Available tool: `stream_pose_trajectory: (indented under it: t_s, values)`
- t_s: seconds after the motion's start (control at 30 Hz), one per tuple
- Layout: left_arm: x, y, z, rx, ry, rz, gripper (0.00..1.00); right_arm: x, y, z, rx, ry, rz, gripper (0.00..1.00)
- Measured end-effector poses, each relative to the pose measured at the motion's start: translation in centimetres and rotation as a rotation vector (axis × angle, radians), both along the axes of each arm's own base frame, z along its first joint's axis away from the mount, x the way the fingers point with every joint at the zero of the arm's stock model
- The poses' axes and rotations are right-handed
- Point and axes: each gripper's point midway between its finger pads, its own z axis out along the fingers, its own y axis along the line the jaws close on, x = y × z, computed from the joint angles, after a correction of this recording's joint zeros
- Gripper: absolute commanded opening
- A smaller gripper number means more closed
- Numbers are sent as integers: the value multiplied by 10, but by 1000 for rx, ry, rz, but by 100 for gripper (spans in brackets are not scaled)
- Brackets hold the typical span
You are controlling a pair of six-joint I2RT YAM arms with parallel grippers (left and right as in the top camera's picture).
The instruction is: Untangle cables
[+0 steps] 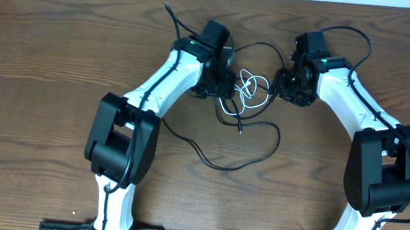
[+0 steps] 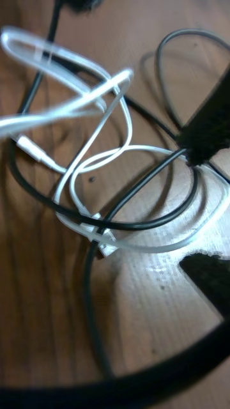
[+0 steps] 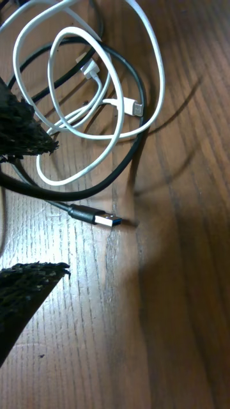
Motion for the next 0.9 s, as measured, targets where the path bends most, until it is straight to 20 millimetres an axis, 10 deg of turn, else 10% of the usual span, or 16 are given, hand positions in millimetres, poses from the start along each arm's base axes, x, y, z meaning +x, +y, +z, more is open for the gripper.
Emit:
stream_pose_trajectory:
  t_s: [0.13,0.23,0.57,0.9]
  values:
    - [0,3,-17,28,30,18,36,0,0,0,3,2,1,52]
    - [0,5,-22,34,40,36,8,-1,4,1,20,4,10,52]
    - [0,15,-14,51,39,54,8,-5,33,9,131,-13,125,54]
    - [-6,16,137,-141,-219,53,8,-12,90,25,268,-73,278,54]
